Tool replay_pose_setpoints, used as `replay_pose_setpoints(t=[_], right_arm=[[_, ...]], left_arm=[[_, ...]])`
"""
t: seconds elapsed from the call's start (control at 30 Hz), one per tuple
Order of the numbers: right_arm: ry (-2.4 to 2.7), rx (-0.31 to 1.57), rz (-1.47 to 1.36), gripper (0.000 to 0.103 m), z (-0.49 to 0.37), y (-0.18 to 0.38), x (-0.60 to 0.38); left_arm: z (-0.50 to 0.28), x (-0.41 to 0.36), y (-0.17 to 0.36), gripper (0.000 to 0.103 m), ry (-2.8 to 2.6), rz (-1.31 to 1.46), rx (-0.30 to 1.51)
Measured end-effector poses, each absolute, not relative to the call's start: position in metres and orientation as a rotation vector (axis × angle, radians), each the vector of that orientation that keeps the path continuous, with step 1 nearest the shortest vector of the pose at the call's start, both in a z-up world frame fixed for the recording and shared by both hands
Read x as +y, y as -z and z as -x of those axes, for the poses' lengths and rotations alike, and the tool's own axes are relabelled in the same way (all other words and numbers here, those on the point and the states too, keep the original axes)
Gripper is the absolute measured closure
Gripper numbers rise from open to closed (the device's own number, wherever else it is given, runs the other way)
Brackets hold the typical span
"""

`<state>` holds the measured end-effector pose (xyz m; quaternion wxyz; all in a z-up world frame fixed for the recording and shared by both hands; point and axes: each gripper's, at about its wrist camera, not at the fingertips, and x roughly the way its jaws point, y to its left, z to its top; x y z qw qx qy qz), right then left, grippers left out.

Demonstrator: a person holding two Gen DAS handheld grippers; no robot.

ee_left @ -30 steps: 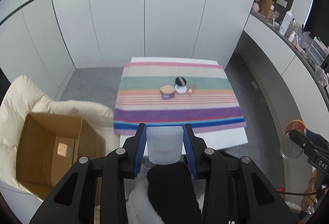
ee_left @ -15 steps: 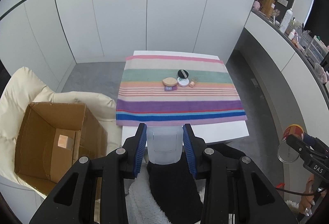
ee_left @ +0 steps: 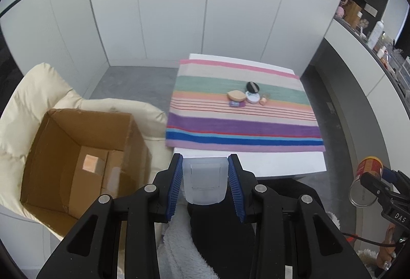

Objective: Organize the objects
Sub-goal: 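Carry the pale case with the left tool while the right tool carries the tin toward the box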

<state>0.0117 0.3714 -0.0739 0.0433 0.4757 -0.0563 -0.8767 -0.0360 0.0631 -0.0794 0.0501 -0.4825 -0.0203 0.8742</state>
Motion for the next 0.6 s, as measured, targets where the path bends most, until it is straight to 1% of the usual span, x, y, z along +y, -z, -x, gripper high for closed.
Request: replay_pose_setpoints(t=[0.23,0.6], right_arm=[[2.565,-0.059,-1.413,0.026,0.001,0.08,0.312],[2.341,0.104,-1.331,0.026,0.006,0.085,0.203]], left_arm=[[0.019,0.02,0.08,0.067,-2.728,1.493,-0.123],[-0.024,-0.069,0.093,0.067,-2.895,1.581,-0.284]])
